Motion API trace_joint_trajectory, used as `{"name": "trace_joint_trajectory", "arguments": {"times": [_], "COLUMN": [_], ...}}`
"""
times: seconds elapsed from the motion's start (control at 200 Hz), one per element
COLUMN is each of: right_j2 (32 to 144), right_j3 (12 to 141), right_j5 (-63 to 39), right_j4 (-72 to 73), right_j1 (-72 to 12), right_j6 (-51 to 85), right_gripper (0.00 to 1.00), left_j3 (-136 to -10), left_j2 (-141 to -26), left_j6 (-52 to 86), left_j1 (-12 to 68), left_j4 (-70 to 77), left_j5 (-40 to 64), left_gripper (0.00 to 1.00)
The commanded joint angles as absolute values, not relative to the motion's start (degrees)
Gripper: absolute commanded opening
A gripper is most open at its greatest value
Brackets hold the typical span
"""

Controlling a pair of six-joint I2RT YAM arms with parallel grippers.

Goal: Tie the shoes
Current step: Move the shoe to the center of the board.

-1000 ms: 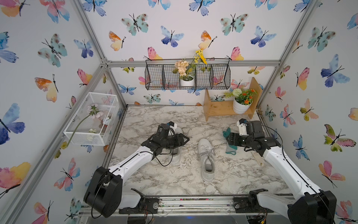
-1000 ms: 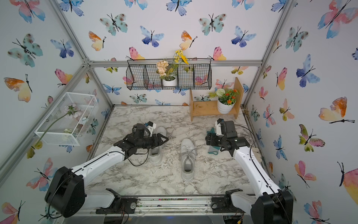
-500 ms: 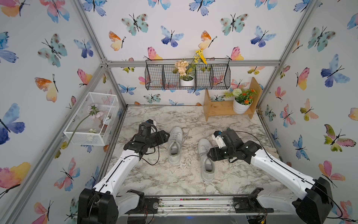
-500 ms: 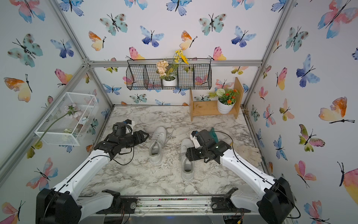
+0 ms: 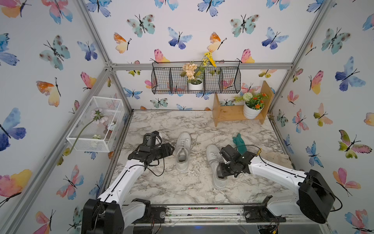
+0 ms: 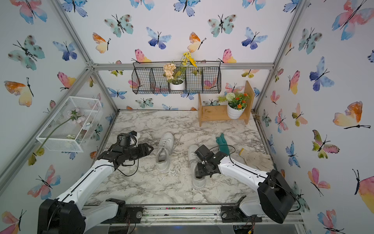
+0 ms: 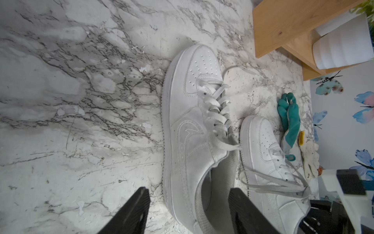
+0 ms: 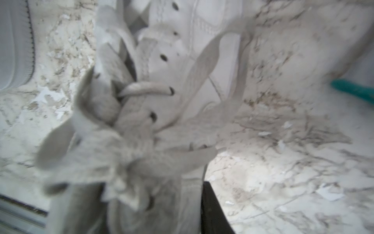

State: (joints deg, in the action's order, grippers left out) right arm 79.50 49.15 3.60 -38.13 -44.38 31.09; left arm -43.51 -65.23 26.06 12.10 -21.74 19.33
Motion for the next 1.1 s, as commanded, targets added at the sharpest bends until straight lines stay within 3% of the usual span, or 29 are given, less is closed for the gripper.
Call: {"name": "trace_joint_trajectory", "arguments": {"times": [0.0,0.155,0.365,0.656,0.711,0.836,0.931,1.096], "right_j2": [81.78,83.58,85.31,92.36,92.22,89.97,86.77,82.09], "right_j3": [53.88,58.93,60.58,63.05,63.18,64.82,67.35,71.98], "right_j5": [10.59,12.93,8.38,4.70,3.91,3.85,5.11,1.94], "right_j4": [-36.85,-37.60,-32.53,-30.91,-31.11,-34.55,-38.15,-40.39], "right_j1": [-41.75,-35.10,-23.97,-19.60,-19.56,-19.60,-19.60,-20.97], "right_j6": [27.86,22.26,13.96,9.33,9.25,9.65,10.05,10.64], "right_gripper": [0.03,0.03,0.03,0.05,0.10,0.40,0.55,0.57], "left_j3": [-42.74,-43.12,-43.67,-43.76,-43.93,-44.46,-45.23,-46.61], "left_j2": [-65.53,-65.99,-68.40,-70.25,-70.28,-70.31,-70.31,-71.64], "left_j6": [24.05,23.05,21.81,22.32,22.17,21.56,20.62,19.11], "left_j1": [12.13,12.22,13.13,14.40,14.41,14.41,14.66,16.20], "left_j4": [-23.73,-24.16,-24.18,-23.40,-23.47,-24.22,-25.55,-26.28], "left_j5": [20.41,19.78,22.06,21.96,22.43,23.37,23.30,23.66], "left_gripper": [0.68,0.68,0.68,0.68,0.68,0.69,0.70,0.71]}}
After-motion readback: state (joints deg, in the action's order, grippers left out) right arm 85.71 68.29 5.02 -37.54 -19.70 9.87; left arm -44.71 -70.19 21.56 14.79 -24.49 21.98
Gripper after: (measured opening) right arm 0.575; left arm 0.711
